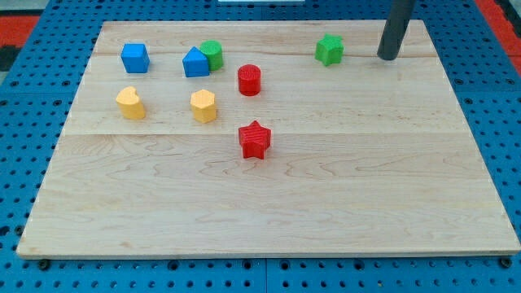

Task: Place the green star top to the red circle

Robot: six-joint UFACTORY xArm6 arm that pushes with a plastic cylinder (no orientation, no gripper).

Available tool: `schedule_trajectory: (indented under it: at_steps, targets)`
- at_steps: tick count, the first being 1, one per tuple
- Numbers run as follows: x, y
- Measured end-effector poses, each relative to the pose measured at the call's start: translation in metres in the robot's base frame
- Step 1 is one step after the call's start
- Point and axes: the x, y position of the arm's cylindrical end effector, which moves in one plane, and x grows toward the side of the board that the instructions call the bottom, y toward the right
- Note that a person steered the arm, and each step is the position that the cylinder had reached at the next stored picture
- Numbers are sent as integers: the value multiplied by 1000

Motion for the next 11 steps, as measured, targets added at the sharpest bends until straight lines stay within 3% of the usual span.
schedule_trajectory:
  at_steps: [1, 2, 3, 4, 5, 6, 7, 8, 9, 11]
  targets:
    - [-37, -80]
    - [-15, -145]
    - [-46, -73]
    - [-12, -12]
    - [-4, -75]
    - [-4, -185]
    - [-5, -236]
    - [-5, -163]
    - [0, -166]
    - [0, -315]
